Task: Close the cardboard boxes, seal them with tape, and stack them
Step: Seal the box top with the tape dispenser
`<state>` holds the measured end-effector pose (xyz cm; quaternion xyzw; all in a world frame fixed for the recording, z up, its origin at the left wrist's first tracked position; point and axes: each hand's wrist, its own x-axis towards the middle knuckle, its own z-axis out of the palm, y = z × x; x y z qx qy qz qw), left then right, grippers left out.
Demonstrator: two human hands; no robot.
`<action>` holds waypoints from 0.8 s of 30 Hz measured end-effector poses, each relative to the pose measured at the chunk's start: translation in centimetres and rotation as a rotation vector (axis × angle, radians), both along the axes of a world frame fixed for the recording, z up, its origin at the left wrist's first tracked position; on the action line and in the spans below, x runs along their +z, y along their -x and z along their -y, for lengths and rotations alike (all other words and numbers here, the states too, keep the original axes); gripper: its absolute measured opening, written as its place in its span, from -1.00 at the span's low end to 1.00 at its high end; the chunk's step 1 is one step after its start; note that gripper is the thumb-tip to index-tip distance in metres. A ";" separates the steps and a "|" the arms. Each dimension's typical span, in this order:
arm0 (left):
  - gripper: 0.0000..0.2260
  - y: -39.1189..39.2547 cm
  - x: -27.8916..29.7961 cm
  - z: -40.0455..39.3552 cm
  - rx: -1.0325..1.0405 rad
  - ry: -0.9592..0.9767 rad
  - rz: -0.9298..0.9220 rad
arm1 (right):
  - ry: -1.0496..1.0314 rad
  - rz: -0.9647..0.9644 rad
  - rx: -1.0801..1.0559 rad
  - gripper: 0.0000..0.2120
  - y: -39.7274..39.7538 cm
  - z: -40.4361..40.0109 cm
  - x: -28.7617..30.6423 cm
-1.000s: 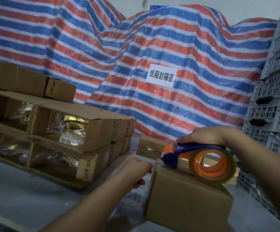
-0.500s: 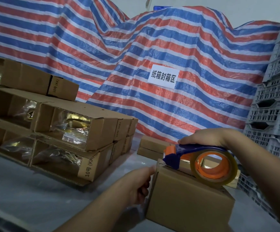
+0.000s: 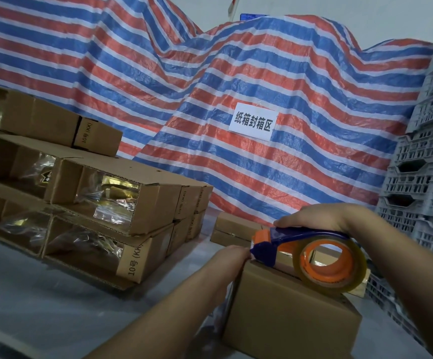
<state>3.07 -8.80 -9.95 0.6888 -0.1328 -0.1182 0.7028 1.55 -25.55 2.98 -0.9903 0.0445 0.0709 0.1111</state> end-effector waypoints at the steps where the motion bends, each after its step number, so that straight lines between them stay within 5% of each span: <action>1: -0.81 0.1 0.0 0.2 -0.007 -0.003 -0.020 | 0.001 0.004 0.004 -0.66 0.0 0.1 0.0; 6: -0.85 -0.5 -0.9 0.5 -0.014 -0.006 -0.015 | 0.037 -0.007 0.000 -0.65 -0.3 -0.1 -0.1; 18: -0.61 -1.8 -1.9 0.0 0.025 -0.038 0.102 | 0.173 -0.063 -0.148 -0.56 1.6 1.4 1.7; 22: -0.61 -2.2 -2.2 0.4 0.030 -0.038 0.131 | -0.012 0.138 -0.238 -0.66 0.4 6.7 -1.7; 24: -0.63 -2.4 -2.4 0.4 0.021 -0.036 0.136 | -0.054 0.090 -0.214 -0.79 1.1 7.6 -2.0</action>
